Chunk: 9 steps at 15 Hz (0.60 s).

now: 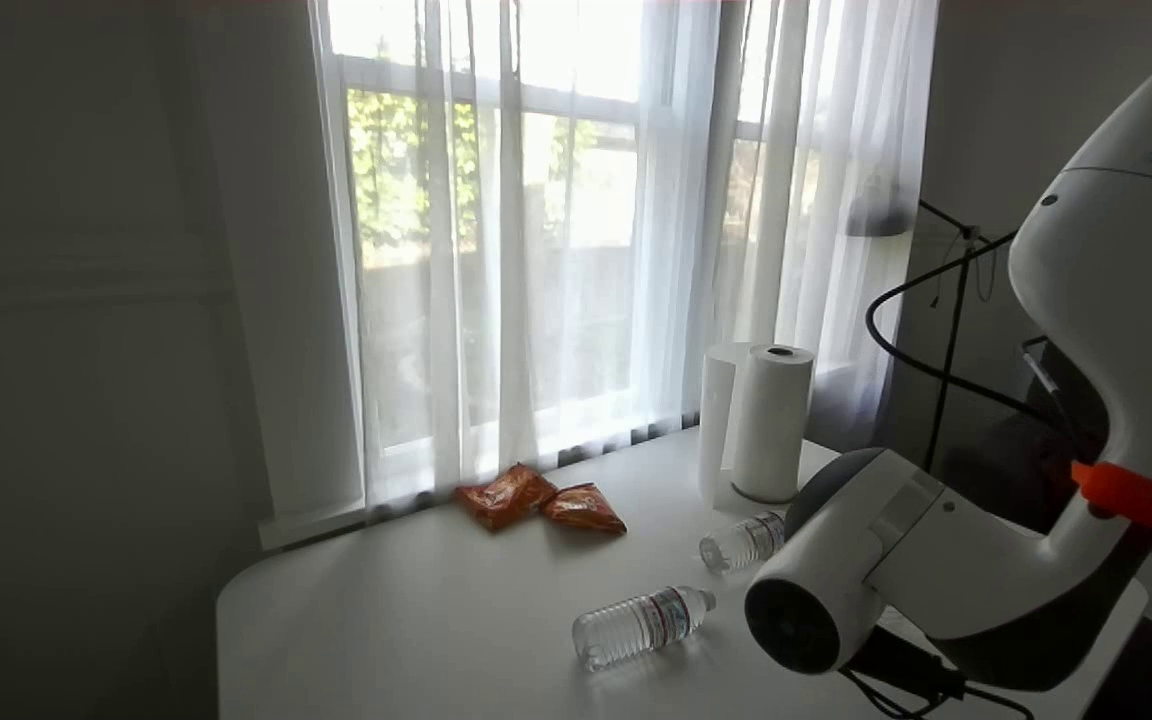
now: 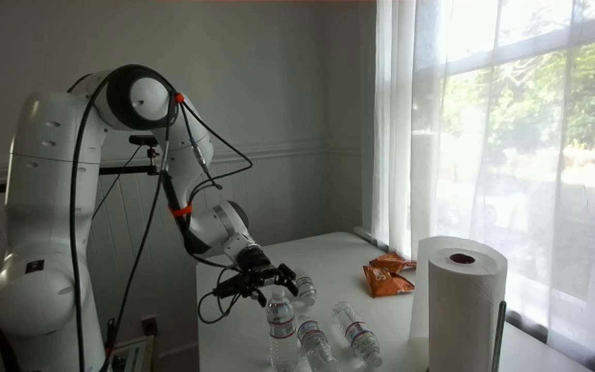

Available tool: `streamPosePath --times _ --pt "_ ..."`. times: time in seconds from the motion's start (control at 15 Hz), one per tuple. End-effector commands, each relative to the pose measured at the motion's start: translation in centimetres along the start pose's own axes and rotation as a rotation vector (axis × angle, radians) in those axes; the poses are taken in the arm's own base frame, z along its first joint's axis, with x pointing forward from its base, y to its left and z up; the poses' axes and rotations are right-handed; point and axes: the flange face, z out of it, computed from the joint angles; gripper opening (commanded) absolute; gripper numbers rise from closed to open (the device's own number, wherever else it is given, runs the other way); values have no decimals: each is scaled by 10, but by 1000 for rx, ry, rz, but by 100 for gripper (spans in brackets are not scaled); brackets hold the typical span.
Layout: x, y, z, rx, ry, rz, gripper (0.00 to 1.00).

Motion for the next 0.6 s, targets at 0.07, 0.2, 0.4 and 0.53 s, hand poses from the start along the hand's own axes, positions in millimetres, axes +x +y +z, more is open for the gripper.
streamPosePath --times 0.07,0.2,0.4,0.53 --pt "33 -5 -27 37 -144 43 100" --pt "44 -13 -36 66 -224 75 100" --pt "57 -31 -51 126 -377 125 100" --pt "64 -46 -59 177 -472 149 100"
